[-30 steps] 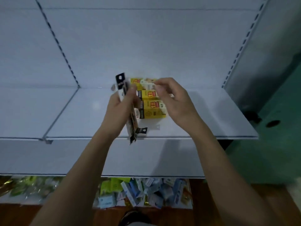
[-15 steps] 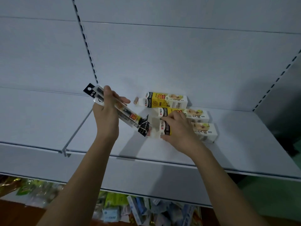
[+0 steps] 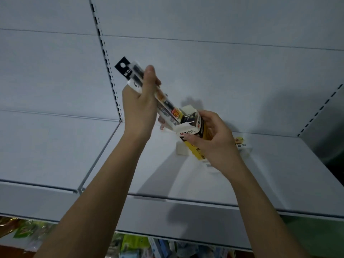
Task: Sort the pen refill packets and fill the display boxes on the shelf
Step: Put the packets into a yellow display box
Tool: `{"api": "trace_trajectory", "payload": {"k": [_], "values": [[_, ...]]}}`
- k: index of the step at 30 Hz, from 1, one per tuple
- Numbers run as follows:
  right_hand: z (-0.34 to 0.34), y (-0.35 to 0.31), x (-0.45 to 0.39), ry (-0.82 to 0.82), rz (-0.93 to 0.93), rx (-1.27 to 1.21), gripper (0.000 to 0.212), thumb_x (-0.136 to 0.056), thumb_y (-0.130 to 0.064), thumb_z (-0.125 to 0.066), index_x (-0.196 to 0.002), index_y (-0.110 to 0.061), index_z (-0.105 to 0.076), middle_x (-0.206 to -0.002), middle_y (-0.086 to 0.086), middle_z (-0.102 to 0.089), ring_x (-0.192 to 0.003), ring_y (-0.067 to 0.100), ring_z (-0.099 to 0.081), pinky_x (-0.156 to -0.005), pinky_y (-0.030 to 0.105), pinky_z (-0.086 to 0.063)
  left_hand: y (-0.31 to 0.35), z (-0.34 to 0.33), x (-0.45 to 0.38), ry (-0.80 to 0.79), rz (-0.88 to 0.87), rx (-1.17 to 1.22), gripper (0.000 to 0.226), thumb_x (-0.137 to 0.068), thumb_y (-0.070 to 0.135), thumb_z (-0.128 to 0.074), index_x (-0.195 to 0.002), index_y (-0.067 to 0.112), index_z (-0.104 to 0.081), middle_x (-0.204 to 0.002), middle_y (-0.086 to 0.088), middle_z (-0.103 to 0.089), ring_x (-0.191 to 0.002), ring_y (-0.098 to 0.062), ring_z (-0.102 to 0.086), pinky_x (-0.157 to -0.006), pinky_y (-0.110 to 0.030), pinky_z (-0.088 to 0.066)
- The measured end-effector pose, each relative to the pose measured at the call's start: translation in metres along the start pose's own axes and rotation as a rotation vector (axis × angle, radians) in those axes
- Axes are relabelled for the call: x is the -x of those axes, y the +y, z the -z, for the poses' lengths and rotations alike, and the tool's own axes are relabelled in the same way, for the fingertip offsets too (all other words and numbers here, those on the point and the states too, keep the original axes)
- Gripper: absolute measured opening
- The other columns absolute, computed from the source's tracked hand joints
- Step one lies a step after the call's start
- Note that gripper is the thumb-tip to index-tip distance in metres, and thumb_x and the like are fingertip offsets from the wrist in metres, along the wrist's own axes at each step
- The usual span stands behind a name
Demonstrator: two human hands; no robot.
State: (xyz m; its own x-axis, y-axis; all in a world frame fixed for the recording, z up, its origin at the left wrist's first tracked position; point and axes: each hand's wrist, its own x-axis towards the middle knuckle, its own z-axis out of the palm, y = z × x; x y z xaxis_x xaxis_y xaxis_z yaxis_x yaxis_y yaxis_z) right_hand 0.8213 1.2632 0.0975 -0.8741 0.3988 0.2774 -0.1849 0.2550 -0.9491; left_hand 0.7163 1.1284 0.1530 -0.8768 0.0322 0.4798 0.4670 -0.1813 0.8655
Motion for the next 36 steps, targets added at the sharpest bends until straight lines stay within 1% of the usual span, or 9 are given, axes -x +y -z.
{"api": "trace_trajectory", "payload": {"k": [2,5,8,12,16,21,25,31,36], "values": [[0.000,0.001,-0.002,0.025,0.013,-0.042,0.056,-0.076,-0.008,-0.083,-0.124,-0.022,-0.058,-0.116,-0.007,-0.068,-0.105,0.003,-0.065,-0.086,0.020,-0.054,0.006,-0.007,0.003,-0.026,-0.009,-0.087,0.034,-0.101,0.036,-0.052,-0.077,0.014,-0.063,-0.060,0.008,-0.059,-0.056,-0.004,-0.061,-0.056,-0.023,-0.050],[0.003,0.003,0.001,0.034,0.027,-0.056,0.054,-0.076,-0.009,-0.082,-0.123,-0.022,-0.060,-0.116,-0.004,-0.069,-0.105,0.008,-0.066,-0.090,0.027,-0.055,0.008,-0.018,0.012,-0.073,-0.030,-0.206,0.026,-0.093,0.035,-0.066,-0.095,0.009,-0.063,-0.080,0.006,-0.065,-0.073,-0.004,-0.065,-0.067,-0.025,-0.055],[0.007,0.002,0.004,0.031,0.049,-0.070,0.049,-0.077,-0.010,-0.082,-0.117,-0.028,-0.060,-0.112,-0.008,-0.069,-0.101,0.001,-0.066,-0.084,0.018,-0.053,0.005,-0.029,0.025,-0.210,0.009,-0.279,0.047,-0.081,0.031,-0.079,-0.114,0.021,-0.046,-0.097,0.009,-0.059,-0.088,-0.005,-0.063,-0.071,-0.016,-0.053],[0.014,0.003,0.006,0.046,0.049,-0.062,0.047,-0.078,-0.017,-0.082,-0.112,-0.038,-0.058,-0.110,-0.015,-0.067,-0.102,-0.005,-0.063,-0.081,0.011,-0.050,0.002,-0.032,0.038,-0.243,0.012,-0.271,0.059,-0.082,0.038,-0.077,-0.126,0.033,-0.038,-0.112,0.009,-0.058,-0.103,-0.005,-0.059,-0.080,-0.023,-0.053],[0.016,0.007,0.006,0.062,0.052,-0.104,0.049,-0.076,-0.017,-0.084,-0.119,-0.028,-0.060,-0.114,-0.008,-0.068,-0.108,0.009,-0.064,-0.091,0.030,-0.054,0.006,-0.025,0.038,-0.292,-0.144,-0.358,0.007,-0.097,0.028,-0.060,-0.104,0.026,-0.061,-0.101,0.013,-0.065,-0.094,-0.003,-0.061,-0.074,-0.019,-0.048],[0.017,0.007,0.005,0.057,0.056,-0.123,0.047,-0.078,-0.011,-0.082,-0.115,-0.029,-0.060,-0.110,-0.010,-0.068,-0.101,0.000,-0.064,-0.080,0.016,-0.052,-0.012,-0.019,0.041,-0.509,-0.223,-0.565,0.040,-0.101,0.044,-0.039,-0.093,0.028,-0.075,-0.088,0.013,-0.072,-0.095,-0.007,-0.059,-0.081,-0.030,-0.049],[0.016,0.009,0.002,0.056,0.053,-0.122,0.046,-0.079,-0.014,-0.081,-0.118,-0.025,-0.060,-0.112,-0.008,-0.067,-0.103,0.003,-0.064,-0.082,0.019,-0.053,-0.020,-0.010,0.041,-0.572,-0.287,-0.635,0.062,-0.100,0.055,-0.022,-0.102,0.025,-0.075,-0.078,0.005,-0.068,-0.093,-0.006,-0.053,-0.076,-0.021,-0.040],[0.017,0.012,-0.002,-0.106,0.058,0.015,0.056,-0.084,-0.009,-0.076,-0.129,-0.031,-0.052,-0.118,-0.013,-0.062,-0.105,-0.006,-0.059,-0.082,0.014,-0.049,-0.034,0.004,0.039,-0.548,-0.265,-0.532,0.047,-0.096,0.053,-0.039,-0.097,0.022,-0.075,-0.087,0.011,-0.071,-0.094,-0.004,-0.054,-0.074,-0.011,-0.038],[0.016,0.024,0.000,-0.320,-0.074,0.319,0.063,-0.084,-0.013,-0.073,-0.132,-0.042,-0.042,-0.119,-0.021,-0.056,-0.102,0.004,-0.062,-0.086,0.037,-0.057,-0.059,0.035,0.055,-0.451,-0.032,-0.371,0.036,-0.096,0.050,-0.046,-0.083,0.027,-0.070,-0.079,0.014,-0.068,-0.073,-0.004,-0.059,-0.062,-0.019,-0.044]]}}
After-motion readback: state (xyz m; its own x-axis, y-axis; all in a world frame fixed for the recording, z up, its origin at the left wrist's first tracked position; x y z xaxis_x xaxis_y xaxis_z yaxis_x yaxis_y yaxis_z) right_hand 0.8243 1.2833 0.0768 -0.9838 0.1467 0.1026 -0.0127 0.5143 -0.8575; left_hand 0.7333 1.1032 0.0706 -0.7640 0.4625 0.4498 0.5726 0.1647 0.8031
